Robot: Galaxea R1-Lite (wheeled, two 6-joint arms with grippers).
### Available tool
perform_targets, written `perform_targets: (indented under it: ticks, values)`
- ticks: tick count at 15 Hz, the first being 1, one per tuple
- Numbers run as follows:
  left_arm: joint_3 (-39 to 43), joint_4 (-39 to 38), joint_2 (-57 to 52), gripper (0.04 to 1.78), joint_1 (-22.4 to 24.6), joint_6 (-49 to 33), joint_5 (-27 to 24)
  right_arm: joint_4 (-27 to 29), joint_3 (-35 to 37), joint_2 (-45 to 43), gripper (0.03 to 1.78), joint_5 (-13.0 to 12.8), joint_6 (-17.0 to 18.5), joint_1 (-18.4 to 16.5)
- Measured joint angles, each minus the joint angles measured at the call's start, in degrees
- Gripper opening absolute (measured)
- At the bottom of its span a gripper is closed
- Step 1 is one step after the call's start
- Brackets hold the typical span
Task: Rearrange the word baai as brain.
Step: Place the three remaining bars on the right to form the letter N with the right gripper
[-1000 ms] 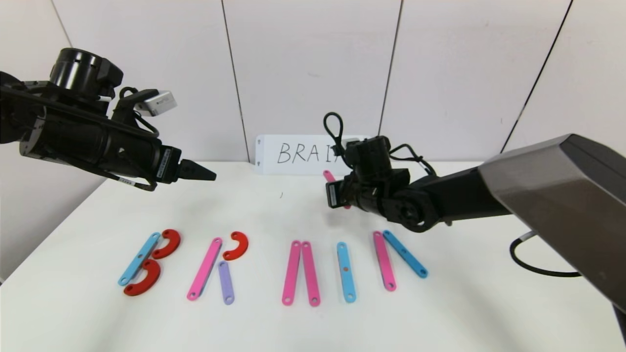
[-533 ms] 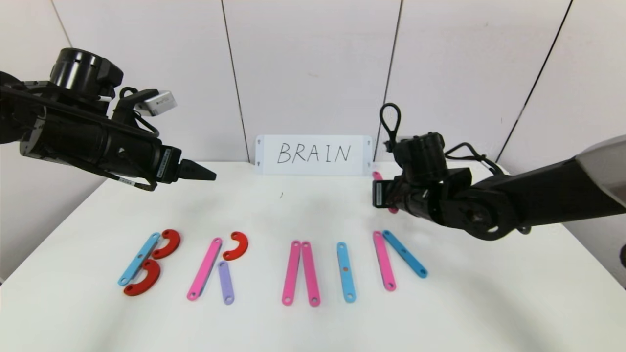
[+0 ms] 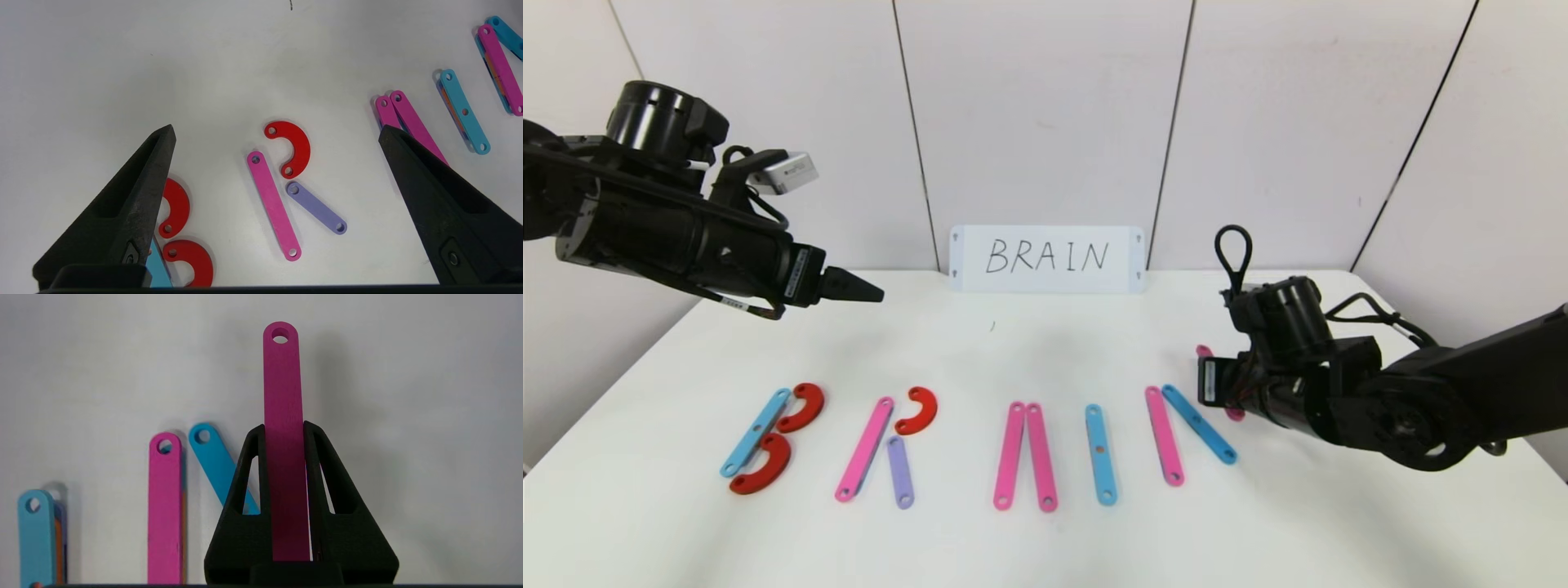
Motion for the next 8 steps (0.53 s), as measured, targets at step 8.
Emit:
perform_targets:
  ticks: [8]
  values:
    - [0.0, 0.0, 0.0, 1.74, 0.0, 0.0, 0.0, -3.4, 5.4, 0.0, 0.28, 0.7, 0.0, -0.7]
